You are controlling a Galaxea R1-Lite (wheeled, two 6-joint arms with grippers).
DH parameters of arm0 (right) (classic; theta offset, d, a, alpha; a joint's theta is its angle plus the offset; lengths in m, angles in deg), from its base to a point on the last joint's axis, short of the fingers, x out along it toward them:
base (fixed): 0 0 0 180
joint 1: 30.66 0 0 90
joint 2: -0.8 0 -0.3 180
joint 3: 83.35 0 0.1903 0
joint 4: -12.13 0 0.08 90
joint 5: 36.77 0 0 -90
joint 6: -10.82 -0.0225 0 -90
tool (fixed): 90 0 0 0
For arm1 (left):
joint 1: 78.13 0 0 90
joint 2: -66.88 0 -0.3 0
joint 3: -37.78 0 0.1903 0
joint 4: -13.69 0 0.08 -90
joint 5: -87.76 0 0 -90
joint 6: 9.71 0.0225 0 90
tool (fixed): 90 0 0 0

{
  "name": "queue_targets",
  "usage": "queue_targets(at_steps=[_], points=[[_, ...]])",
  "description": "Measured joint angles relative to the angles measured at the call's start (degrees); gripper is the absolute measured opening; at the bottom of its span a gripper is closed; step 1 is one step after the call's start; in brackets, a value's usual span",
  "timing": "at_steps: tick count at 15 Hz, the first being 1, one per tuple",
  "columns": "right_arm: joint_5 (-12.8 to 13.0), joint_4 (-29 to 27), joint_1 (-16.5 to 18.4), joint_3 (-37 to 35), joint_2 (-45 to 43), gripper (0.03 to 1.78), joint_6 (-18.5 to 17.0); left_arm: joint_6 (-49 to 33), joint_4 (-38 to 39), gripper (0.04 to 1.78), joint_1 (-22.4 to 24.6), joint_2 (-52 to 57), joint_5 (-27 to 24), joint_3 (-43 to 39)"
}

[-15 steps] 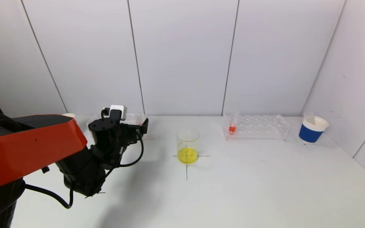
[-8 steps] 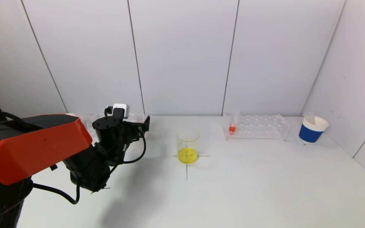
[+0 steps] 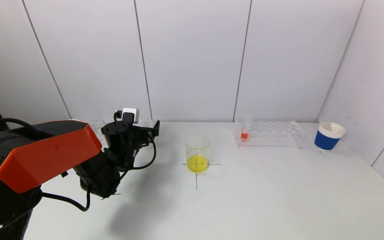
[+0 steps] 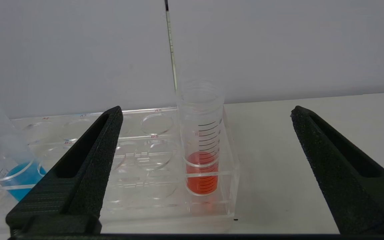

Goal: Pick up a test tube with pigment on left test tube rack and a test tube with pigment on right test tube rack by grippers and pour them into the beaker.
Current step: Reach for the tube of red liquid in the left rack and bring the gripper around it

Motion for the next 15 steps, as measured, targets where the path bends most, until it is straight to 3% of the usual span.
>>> queue_targets(at_steps=[15], points=[[-0.02,0.00,0.00,0.00,0.02,1.76,0.00,0.82,-0.55,1.76,1.13,-2.82,0.27,5.12]])
